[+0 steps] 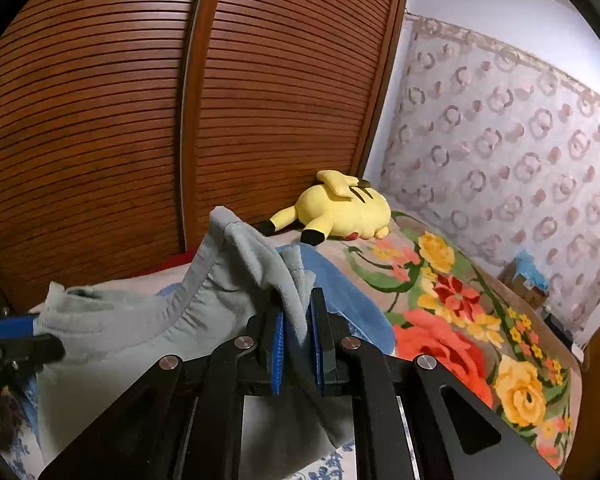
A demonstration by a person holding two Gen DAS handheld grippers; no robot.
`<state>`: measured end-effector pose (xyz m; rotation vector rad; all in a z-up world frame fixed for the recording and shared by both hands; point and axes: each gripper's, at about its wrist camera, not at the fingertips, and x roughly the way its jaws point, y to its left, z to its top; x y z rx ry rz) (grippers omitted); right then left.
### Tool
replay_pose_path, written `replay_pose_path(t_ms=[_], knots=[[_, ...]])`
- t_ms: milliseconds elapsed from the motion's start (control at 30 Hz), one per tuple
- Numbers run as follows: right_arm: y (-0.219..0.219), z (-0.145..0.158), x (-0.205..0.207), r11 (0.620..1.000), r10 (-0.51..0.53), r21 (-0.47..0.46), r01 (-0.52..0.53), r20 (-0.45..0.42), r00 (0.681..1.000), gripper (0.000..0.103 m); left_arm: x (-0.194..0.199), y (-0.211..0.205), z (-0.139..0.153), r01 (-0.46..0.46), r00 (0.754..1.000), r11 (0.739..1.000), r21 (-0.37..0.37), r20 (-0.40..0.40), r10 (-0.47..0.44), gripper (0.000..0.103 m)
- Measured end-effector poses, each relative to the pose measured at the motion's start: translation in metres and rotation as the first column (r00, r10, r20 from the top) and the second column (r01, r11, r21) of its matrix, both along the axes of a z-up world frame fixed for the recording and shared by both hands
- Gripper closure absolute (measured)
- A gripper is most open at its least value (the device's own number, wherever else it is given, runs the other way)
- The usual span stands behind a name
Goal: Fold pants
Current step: 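Lower the grey pants onto the jeans stack and open both tools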
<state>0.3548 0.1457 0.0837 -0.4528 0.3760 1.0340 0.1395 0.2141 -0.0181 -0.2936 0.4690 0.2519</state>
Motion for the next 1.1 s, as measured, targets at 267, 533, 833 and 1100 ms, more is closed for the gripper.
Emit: replay_pose_path(t_ms=[267, 533, 833, 1100], knots=[[-0.017, 0.002, 0.003, 0.999, 0.001, 0.048, 0.002, -0.063, 0.998, 0.064, -0.003, 0.003, -0.004, -0.018, 1.0, 1.0, 0.001, 0.008, 0.018, 0.089], [-0.023, -0.018, 0.015, 0.999, 0.049, -0.014, -0.052, -0.163, 0.985, 0.064, -0.008, 0.003, -0.014, -0.052, 0.998, 0.999, 0.015, -0.02, 0.052, 0.089], [-0.01, -0.025, 0.03, 1.0, 0.002, 0.006, 0.0, -0.21, 0.978, 0.06, -0.009, 0.001, -0.015, -0.047, 0.998, 0.999, 0.019, -0.034, 0.048, 0.089], [-0.023, -0.023, 0.002, 0.999, -0.007, 0.029, 0.013, -0.187, 0.982, 0.059, -0.012, 0.0, -0.01, -0.047, 0.997, 0.998, 0.042, -0.065, 0.049, 0.068]])
